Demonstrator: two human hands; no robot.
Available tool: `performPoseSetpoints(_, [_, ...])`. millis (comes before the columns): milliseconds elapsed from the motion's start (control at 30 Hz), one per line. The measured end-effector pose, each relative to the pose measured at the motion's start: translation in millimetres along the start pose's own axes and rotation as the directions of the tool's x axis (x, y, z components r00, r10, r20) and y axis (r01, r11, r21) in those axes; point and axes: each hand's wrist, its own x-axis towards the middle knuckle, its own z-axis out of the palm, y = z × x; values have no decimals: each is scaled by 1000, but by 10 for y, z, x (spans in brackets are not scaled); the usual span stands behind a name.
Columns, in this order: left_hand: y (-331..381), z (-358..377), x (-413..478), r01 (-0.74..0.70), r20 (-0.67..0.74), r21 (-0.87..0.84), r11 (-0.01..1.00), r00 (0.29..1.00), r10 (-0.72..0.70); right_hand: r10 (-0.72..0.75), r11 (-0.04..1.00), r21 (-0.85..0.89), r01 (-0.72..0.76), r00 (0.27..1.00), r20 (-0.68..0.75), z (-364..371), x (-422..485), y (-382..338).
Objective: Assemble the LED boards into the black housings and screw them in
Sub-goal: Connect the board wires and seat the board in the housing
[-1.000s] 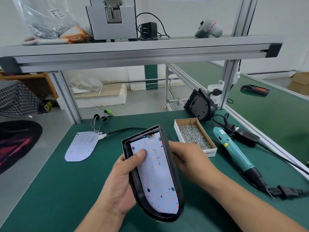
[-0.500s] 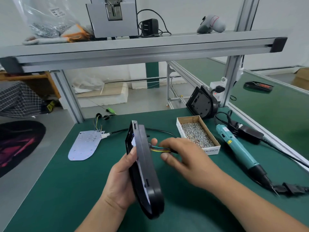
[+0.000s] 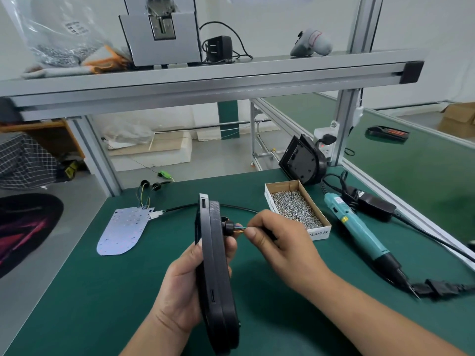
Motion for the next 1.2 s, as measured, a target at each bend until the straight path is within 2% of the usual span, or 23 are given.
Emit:
performPoseSetpoints(267, [-31, -19, 28, -74, 61, 120, 990, 996, 68, -21, 1000, 5, 20, 998, 54, -32, 27, 13])
performPoseSetpoints(467, [-33, 20, 5, -102, -32, 197, 975, 993, 111, -46, 998, 44, 43, 996, 79, -4, 57, 22])
performPoseSetpoints(667, [15, 87, -64, -101, 28, 201, 974, 995, 97, -49, 993, 111, 40, 996, 74, -43, 103, -29])
performPoseSetpoints(767, [25, 96, -63, -104, 9, 196, 975, 994, 105, -50, 992, 117, 40, 996, 78, -46, 99, -38])
performPoseSetpoints(900, [17, 133, -70, -102, 43, 196, 975, 994, 96, -6, 989, 145, -16, 989, 149, -114, 60, 29])
performPoseSetpoints(1067, [-36, 103, 6, -108, 99, 231, 967, 991, 87, -47, 965, 264, -7, 980, 195, -90, 32, -35])
performPoseSetpoints(1200, [-79, 61, 46, -77, 26, 211, 974, 997, 73, -21, 946, 321, -43, 981, 194, -78, 48, -26])
